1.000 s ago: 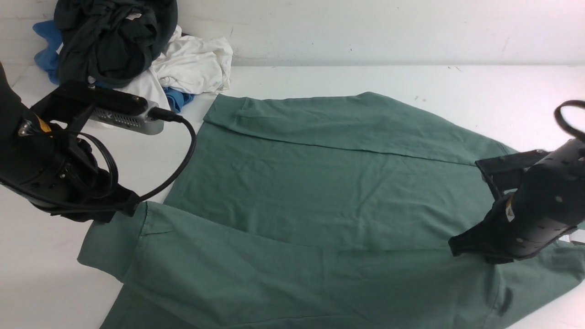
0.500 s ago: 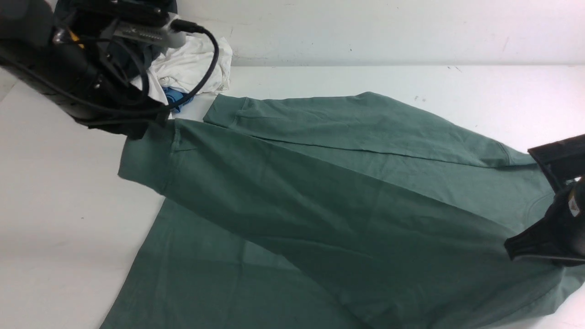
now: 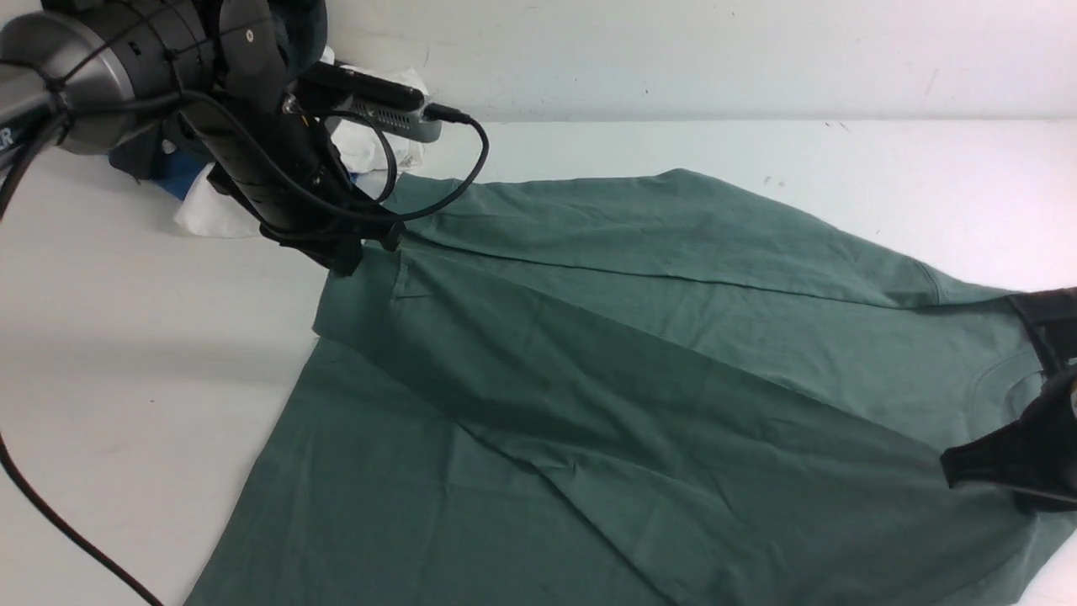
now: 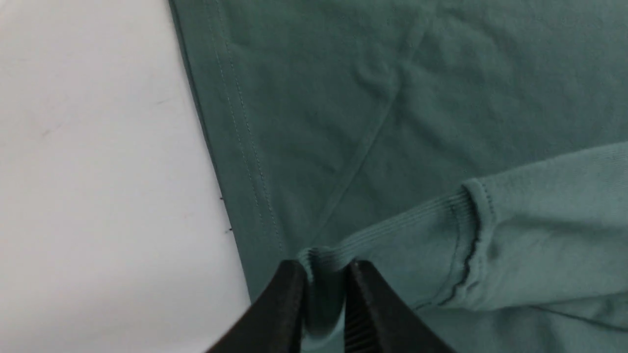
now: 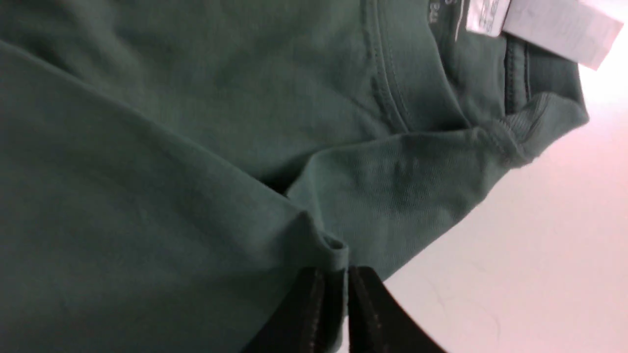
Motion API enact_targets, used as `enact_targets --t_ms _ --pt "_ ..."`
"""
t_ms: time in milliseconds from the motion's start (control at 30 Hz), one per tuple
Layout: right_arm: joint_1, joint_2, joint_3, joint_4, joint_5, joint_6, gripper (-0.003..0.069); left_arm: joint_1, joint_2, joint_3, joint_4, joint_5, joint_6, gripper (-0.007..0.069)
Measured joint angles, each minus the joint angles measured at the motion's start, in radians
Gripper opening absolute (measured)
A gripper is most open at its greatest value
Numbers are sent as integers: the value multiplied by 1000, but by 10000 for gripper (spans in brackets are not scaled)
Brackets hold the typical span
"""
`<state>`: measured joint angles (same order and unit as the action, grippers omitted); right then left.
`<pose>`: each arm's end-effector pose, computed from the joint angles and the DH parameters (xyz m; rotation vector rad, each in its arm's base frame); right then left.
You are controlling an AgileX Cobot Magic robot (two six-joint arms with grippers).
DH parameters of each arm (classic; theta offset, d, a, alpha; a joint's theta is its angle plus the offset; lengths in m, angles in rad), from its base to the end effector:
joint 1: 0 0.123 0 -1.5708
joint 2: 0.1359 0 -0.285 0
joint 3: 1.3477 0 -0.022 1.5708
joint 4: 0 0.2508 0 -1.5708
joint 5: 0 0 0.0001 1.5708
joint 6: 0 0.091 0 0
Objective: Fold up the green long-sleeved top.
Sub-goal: Use the left arm to drag and place the cuff at the centered position on the left edge of the fabric, then use the left arm to clamp the cuff farthest from it
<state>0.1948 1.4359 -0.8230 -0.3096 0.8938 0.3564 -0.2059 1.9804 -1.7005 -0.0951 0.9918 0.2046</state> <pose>0.2432 0.0259 0.2141 -0.0219 2.9128 -0.3005 0.4219 -0.0955 0.2562 0.5118 2.7050 -0.1240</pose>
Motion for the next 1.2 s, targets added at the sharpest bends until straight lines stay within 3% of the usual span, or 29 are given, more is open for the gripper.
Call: enact_targets --t_ms 200,333,667,900,1200 --pt "0 0 -106 -8 -28 1 264 0 87 -149 5 2 -56 360" --pt "0 0 -220 -3 -66 1 316 2 176 -296 4 2 -104 419" --pt "0 0 -313 70 -89 -87 324 32 468 -569 9 -101 -212 426" --pt "0 0 -313 116 -88 -138 324 38 553 -593 -7 -227 -294 426" --pt "0 0 -313 117 -94 -147 324 2 562 -593 -56 -265 -275 426"
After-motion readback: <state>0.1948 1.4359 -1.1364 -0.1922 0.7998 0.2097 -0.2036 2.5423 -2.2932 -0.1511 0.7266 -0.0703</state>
